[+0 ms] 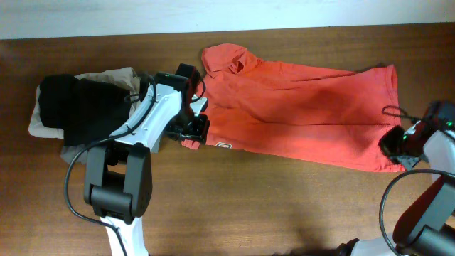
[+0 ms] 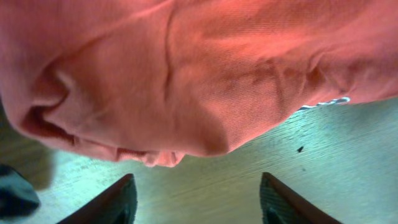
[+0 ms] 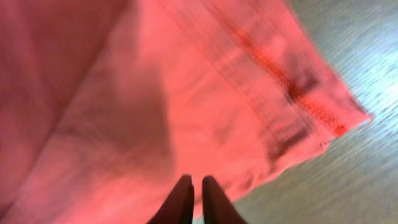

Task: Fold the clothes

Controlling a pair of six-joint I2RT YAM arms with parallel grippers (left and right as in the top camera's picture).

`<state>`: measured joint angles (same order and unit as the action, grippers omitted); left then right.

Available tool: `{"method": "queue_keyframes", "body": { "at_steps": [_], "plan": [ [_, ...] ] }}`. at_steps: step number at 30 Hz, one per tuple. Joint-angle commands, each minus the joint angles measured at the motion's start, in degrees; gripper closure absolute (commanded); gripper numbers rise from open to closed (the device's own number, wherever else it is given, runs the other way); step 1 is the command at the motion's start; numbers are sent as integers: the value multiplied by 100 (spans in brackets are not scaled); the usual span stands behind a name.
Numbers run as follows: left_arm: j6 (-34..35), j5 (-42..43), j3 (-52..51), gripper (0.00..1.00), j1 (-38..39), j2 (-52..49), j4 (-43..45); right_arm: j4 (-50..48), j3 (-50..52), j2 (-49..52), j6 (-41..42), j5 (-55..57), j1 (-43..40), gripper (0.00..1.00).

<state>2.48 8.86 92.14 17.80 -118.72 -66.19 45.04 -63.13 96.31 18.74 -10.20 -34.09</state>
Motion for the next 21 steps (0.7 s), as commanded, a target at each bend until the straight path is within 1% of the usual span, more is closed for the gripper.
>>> {"method": "queue_keyframes", "body": {
  "at_steps": [1,3,5,7,8,10,11,14,19,20,21],
  "plan": [
    [822,144,37,33,-79,90,-74,247,-435,-254,-378,-614,103,89],
    [944,138,11,29,-79,87,-24,334,-448,-251,-376,-612,275,89],
    [1329,138,-42,28,-79,87,15,391,-442,-227,-378,-612,518,88],
    [2166,144,-157,26,-79,72,94,415,-437,-212,-505,-610,903,88],
    [2651,149,-223,21,-79,72,144,409,-437,-212,-632,-581,1141,85],
    [3171,308,-282,21,-79,72,195,378,-437,-201,-651,-516,1438,81],
    [3390,581,-321,16,-85,72,240,328,-437,-177,-649,-437,1617,79],
    [3679,791,-398,13,-83,72,380,208,-437,-72,-632,-326,1814,77],
    [4061,789,-651,13,-109,72,883,149,-435,326,-625,-334,1947,78],
    [4172,745,-776,18,-111,72,1141,35,-435,546,-586,-339,1952,79],
    [4194,680,-813,20,-111,72,1215,-22,-433,597,-588,-339,1952,79]
  ]
}}
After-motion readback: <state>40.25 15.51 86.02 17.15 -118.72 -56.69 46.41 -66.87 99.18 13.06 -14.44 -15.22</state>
